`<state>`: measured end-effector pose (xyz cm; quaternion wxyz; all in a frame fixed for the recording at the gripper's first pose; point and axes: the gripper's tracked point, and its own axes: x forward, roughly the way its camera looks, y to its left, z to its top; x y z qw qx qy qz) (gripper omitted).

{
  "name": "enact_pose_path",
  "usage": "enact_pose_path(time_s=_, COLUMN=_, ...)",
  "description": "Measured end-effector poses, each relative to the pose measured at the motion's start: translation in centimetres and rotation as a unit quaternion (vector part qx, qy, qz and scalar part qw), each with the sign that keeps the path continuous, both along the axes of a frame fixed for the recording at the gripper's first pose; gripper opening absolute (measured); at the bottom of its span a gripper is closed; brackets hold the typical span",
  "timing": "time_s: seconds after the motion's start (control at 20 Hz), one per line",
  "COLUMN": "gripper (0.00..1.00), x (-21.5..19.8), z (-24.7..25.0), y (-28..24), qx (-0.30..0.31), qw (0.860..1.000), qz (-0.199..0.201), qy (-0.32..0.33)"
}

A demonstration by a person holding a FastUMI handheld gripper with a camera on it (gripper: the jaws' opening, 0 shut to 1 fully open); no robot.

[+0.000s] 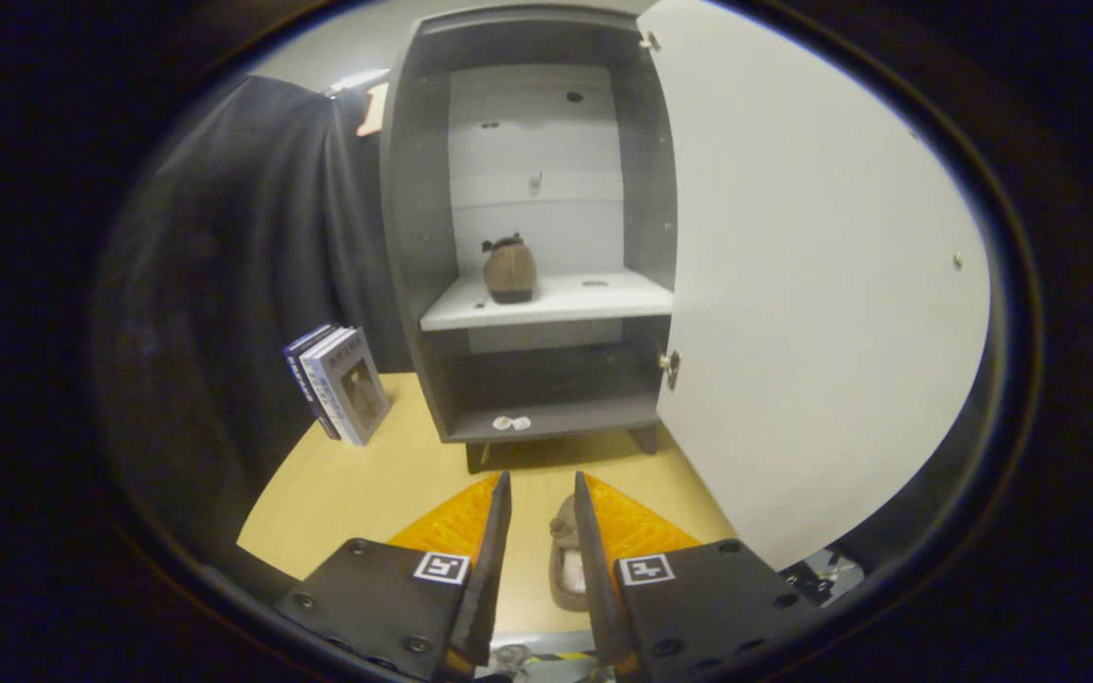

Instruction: Open the shoe cabinet door, grab the shoes and put them into the shoe cabinet, then close the shoe cabinet door.

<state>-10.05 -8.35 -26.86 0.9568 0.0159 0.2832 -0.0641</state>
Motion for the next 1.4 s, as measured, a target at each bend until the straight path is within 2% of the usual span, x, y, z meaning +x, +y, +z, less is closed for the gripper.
enact_pose_path(time_s=0.1, gripper=0.43, x=0.4, z=-4.3, y=-0.2, qx=0.002, qw=0.999, qz=-0.025, qy=0.036)
enact_pose_path(time_s=0.35, gripper=0.42, x=-0.4, z=-14.8, y=-1.0, qx=0.004, qw=0.989, qz=-0.059, qy=0.133)
enact_pose_path(time_s=0.55, gripper=0.41, x=-0.5, z=-20.5, y=-1.5, qx=0.008, qw=0.983, qz=-0.065, qy=0.174)
enact_pose_path(time_s=0.8, gripper=0.41, x=-0.3, z=-24.6, y=-2.2, qx=-0.014, qw=0.976, qz=-0.058, qy=0.21)
enact_pose_path(time_s=1.15, gripper=0.39, x=-0.4, z=-25.6, y=-2.7, qx=-0.045, qw=0.969, qz=-0.041, qy=0.241)
enact_pose_path(time_s=1.25, gripper=0.39, x=0.9, z=-25.2, y=-2.7, qx=-0.034, qw=0.974, qz=-0.045, qy=0.218)
enact_pose_path(time_s=1.4, gripper=0.39, x=1.5, z=-25.9, y=-3.1, qx=-0.028, qw=0.974, qz=-0.052, qy=0.221)
